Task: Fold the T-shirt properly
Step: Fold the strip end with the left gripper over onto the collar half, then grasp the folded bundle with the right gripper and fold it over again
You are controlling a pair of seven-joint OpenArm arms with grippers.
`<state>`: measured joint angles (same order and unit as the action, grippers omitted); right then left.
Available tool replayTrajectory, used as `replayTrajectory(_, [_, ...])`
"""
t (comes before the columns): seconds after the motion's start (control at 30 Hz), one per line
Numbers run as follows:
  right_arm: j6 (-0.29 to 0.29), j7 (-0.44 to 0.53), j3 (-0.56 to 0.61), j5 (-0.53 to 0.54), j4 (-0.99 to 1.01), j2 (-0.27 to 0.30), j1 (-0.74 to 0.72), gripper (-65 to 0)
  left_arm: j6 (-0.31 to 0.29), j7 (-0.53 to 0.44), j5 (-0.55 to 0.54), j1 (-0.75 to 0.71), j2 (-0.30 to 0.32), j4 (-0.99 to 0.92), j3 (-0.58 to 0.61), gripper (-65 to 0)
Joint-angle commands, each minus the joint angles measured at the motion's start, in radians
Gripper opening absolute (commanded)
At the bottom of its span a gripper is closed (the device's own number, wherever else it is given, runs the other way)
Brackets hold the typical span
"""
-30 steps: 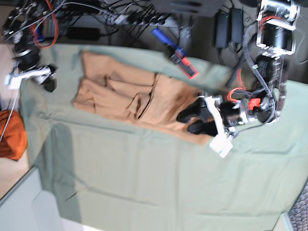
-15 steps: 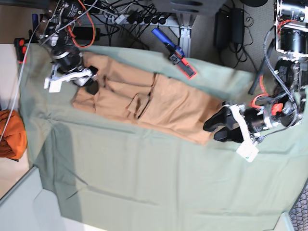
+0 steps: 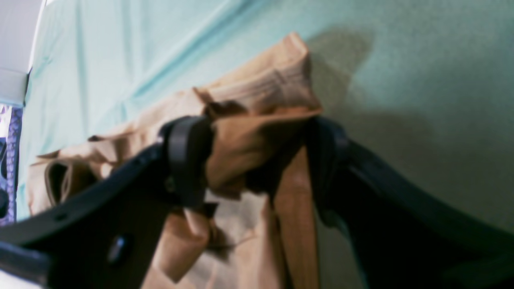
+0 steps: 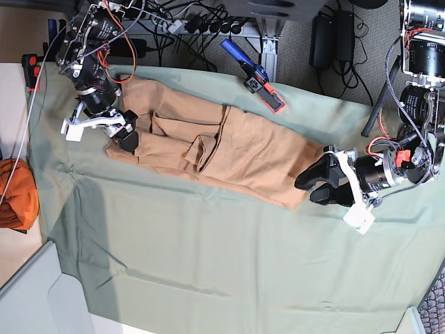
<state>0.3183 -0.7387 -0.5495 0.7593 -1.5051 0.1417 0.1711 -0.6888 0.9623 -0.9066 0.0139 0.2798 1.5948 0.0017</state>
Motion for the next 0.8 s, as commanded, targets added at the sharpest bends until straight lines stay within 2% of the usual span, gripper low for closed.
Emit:
replayTrajectory(0.0, [0.083,-0.069,0.002,-0.010,-0.002,0.007,0.010,-26.8,-0.009,-0.016,-0.020,0.019,0.006,0.016,-0.003,-26.6])
replayTrajectory(0.33, [0.090,-0.077,0.002,0.024,-0.114,0.008,0.140,-26.8,-0.009,-0.012,-0.022,0.019,0.006,0.016,-0.003,-26.6])
replayTrajectory(0.5, [0.093,-0.077,0.002,0.034,-0.126,0.007,0.140,-27.0,-0.009,-0.012,-0.022,0.019,0.006,0.016,-0.003,-26.6])
replayTrajectory(0.67, [0.127,-0.076,0.016,0.064,-0.126,0.007,0.140,-27.1,-0.009,-0.012,-0.022,0.019,0.006,0.016,-0.003,-26.7])
replayTrajectory(0.7, [0.127,-0.072,0.023,0.064,-0.126,0.007,0.140,-29.0,-0.009,-0.012,-0.023,0.019,0.006,0.016,-0.003,-26.7])
replayTrajectory(0.77, [0.127,-0.069,0.032,0.064,-0.126,0.007,0.140,-39.4,-0.009,-0.011,-0.043,0.019,0.006,0.016,-0.010,-26.7])
